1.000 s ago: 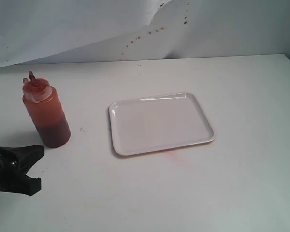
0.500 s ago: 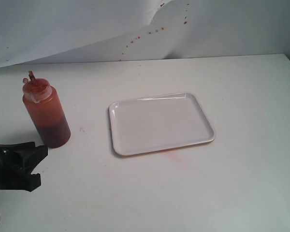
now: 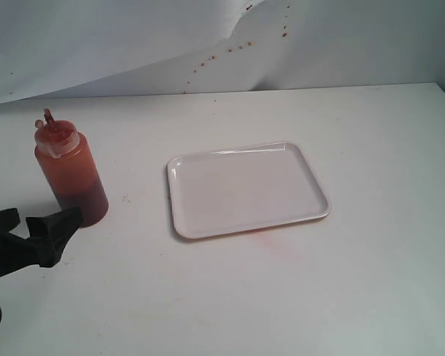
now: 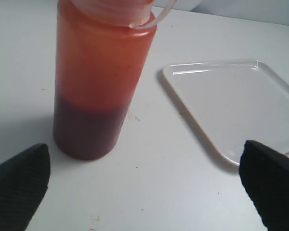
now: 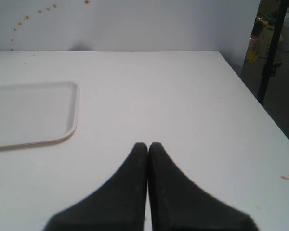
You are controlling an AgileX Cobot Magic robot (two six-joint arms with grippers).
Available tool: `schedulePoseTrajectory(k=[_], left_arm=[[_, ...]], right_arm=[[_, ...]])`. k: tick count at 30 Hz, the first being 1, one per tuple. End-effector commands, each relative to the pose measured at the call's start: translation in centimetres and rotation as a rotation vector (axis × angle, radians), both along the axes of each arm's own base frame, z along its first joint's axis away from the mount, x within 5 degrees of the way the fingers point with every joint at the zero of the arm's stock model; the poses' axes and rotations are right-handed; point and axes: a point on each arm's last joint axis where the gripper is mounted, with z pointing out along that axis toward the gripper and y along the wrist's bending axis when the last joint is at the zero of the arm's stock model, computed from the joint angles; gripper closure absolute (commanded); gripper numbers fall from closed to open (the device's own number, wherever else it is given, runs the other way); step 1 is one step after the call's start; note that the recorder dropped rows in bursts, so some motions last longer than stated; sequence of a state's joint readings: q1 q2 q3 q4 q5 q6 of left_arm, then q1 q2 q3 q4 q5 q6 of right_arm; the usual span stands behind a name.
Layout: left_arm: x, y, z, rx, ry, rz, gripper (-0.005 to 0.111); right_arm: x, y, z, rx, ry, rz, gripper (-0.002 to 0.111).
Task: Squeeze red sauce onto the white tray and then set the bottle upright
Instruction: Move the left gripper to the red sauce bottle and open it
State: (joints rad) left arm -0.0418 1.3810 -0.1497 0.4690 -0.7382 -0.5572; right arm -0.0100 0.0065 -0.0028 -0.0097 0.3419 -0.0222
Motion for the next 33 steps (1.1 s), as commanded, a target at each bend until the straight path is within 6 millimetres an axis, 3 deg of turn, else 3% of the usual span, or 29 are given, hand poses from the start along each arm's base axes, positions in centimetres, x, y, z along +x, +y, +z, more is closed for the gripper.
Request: schedulePoseTrajectory(k=[1, 13, 22, 33], left_arm=[[0.3, 0.0, 0.3, -0.025, -0.023, 0.015, 0.002], [0.3, 0.1, 0.3, -0.024, -0.020, 0.015, 0.002], [-0.2, -0.8, 0.0, 0.124, -0.054, -0.177, 0.002], [0.0, -0.4, 0.0, 0.135, -0.062, -0.131, 0.002]], right_arm=[[0.0, 0.0, 0.0, 0.005, -0.005, -0.002, 0.108], [0.0, 0.0, 0.0, 0.005, -0.005, -0.002, 0.108], [0.0, 0.0, 0.0, 0.005, -0.005, -0.002, 0.108], [0.0, 0.0, 0.0, 0.005, -0.005, -0.002, 0.108]])
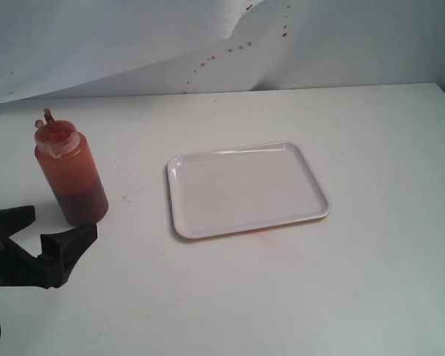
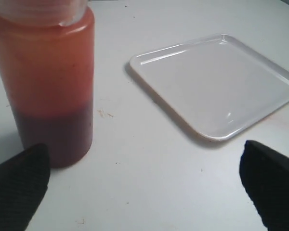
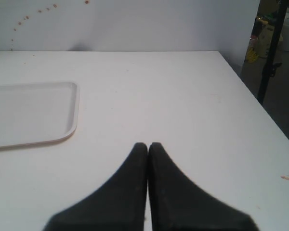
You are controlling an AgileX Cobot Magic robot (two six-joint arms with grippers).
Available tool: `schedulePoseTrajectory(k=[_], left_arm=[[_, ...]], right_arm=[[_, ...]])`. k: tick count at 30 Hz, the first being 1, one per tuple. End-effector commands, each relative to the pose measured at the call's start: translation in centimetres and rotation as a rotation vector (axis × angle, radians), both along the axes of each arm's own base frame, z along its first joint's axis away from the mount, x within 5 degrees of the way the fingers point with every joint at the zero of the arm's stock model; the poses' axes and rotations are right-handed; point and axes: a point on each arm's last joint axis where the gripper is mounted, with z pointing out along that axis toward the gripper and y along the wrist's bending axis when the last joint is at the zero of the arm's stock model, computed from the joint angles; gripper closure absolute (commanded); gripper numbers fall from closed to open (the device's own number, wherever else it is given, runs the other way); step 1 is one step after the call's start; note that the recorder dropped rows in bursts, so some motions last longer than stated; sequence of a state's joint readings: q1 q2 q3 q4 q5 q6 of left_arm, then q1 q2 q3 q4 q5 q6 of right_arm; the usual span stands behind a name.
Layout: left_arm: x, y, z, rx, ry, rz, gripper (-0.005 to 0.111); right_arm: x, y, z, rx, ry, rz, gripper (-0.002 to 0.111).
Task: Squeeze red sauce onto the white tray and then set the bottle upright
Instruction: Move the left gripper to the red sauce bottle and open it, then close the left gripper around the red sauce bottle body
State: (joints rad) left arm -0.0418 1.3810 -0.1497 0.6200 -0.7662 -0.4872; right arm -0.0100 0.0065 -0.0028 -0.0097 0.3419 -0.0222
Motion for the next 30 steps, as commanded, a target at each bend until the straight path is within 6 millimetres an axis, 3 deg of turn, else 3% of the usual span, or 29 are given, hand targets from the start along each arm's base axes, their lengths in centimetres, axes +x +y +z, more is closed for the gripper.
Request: schedulePoseTrajectory(k=[1, 4, 7, 14, 17, 30], left_arm=[[0.6, 0.7, -0.1, 0.049, -0.019, 0.061, 0.002], [1.2, 1.2, -0.6, 0.089, -0.047, 0.116, 0.002], [2.2, 0.8, -1.7, 0.099, -0.020, 0.067, 0.002], [6.4, 0.5, -6.9, 0.168, 0.120, -0.003, 0.002], [7.7, 0.4, -8.2, 0.167, 0.137, -0.006, 0.002], [11.7, 0.5, -7.1, 0.167, 0.016, 0.033, 0.002]], right_arm=[[0.0, 0.0, 0.0, 0.005, -0.005, -0.002, 0.108], [0.0, 0.0, 0.0, 0.005, -0.005, -0.002, 0.108], [0.0, 0.0, 0.0, 0.005, -0.005, -0.002, 0.108], [0.0, 0.0, 0.0, 0.005, -0.005, -0.002, 0.108], [0.0, 0.0, 0.0, 0.005, -0.005, -0.002, 0.108], [0.0, 0.0, 0.0, 0.005, -0.005, -0.002, 0.108]])
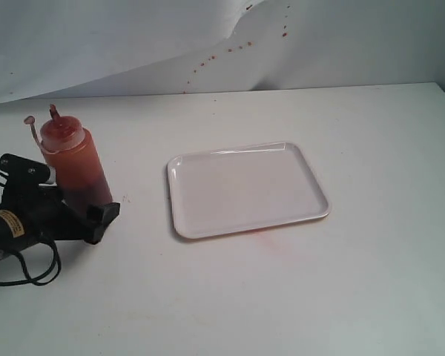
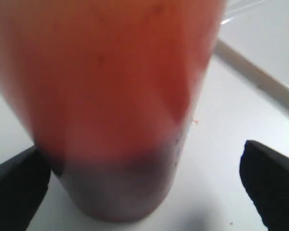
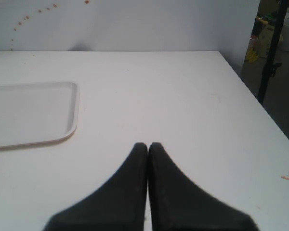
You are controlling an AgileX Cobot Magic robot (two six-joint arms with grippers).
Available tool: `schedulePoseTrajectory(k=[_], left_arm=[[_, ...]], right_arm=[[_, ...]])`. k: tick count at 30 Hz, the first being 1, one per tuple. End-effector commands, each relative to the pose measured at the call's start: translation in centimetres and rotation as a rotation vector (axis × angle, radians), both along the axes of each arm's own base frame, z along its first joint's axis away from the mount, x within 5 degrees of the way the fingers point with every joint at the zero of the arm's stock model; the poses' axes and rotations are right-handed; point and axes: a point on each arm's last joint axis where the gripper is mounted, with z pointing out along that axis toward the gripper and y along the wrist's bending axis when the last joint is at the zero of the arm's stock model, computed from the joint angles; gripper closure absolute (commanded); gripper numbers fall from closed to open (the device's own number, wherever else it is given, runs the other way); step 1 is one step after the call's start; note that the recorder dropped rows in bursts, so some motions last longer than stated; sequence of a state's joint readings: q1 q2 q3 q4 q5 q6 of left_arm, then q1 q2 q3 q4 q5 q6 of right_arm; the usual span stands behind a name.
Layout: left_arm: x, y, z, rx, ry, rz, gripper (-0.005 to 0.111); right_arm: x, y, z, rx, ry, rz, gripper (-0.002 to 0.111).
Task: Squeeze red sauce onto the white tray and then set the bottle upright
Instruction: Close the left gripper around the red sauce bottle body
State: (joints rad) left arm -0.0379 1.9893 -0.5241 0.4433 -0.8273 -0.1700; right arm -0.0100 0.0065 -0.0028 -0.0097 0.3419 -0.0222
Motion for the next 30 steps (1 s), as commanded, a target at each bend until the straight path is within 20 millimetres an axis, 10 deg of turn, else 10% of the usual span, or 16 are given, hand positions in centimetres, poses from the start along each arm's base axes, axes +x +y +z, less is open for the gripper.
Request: schedulePoseTrajectory(k=[1, 30], left_arm=[[1.2, 0.0, 0.7, -0.009, -0.070, 0.019, 0.002], [5.2, -0.5, -2.1, -0.061, -0.152, -0.003, 0.002]], right_arm=[[0.0, 0.0, 0.0, 0.005, -0.005, -0.002, 0.108], [0.0, 0.0, 0.0, 0.005, -0.005, -0.002, 0.108]])
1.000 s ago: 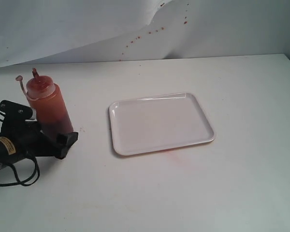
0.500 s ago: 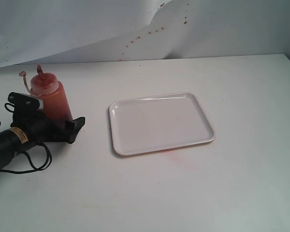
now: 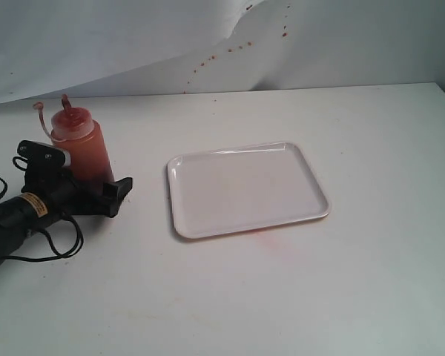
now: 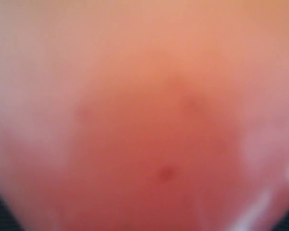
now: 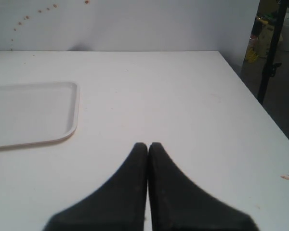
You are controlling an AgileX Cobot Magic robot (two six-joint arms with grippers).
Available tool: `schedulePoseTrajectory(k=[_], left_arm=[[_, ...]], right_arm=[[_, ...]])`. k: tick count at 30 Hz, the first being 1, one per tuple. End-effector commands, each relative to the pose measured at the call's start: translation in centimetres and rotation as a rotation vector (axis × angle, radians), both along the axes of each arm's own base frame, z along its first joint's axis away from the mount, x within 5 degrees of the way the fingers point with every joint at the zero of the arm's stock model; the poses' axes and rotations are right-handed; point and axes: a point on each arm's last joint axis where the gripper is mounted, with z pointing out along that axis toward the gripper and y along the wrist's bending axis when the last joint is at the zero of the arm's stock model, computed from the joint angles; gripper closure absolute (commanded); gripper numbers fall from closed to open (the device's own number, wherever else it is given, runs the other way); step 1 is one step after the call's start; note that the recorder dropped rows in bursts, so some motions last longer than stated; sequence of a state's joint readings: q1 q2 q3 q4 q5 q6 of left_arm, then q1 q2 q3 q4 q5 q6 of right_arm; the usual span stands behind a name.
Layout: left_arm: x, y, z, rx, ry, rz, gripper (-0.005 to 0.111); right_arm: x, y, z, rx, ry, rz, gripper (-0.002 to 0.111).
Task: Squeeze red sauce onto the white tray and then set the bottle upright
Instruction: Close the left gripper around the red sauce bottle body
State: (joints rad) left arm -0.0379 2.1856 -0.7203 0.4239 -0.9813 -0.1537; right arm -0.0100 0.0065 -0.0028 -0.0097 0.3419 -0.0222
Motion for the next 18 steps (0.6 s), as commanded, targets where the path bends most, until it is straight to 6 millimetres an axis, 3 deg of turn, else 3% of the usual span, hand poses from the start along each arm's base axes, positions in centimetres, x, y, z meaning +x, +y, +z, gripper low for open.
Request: schedulePoseTrajectory(k=[1, 4, 6, 16, 18], left_arm=[[0.20, -0.04, 0.02, 0.000, -0.010, -0.002, 0.002], [0.20, -0.04, 0.02, 0.000, -0.010, -0.002, 0.006], [0.21, -0.04, 0.05, -0.001, -0.012, -0.002, 0.016], [0.19, -0.03, 0.01, 0.003, -0.010, -0.003, 0.102], [0.19, -0.03, 0.01, 0.005, -0.011, -0.004, 0.106]], right_arm=[[-0.03, 0.00, -0.04, 0.005, -0.005, -0.002, 0.108], [-0.03, 0.00, -0.04, 0.005, -0.005, -0.002, 0.108], [-0.03, 0.00, -0.04, 0.005, -0.005, -0.002, 0.108], [-0.03, 0.00, -0.04, 0.005, -0.005, -0.002, 0.108], [-0.03, 0.00, -0.04, 0.005, -0.005, -0.002, 0.108]])
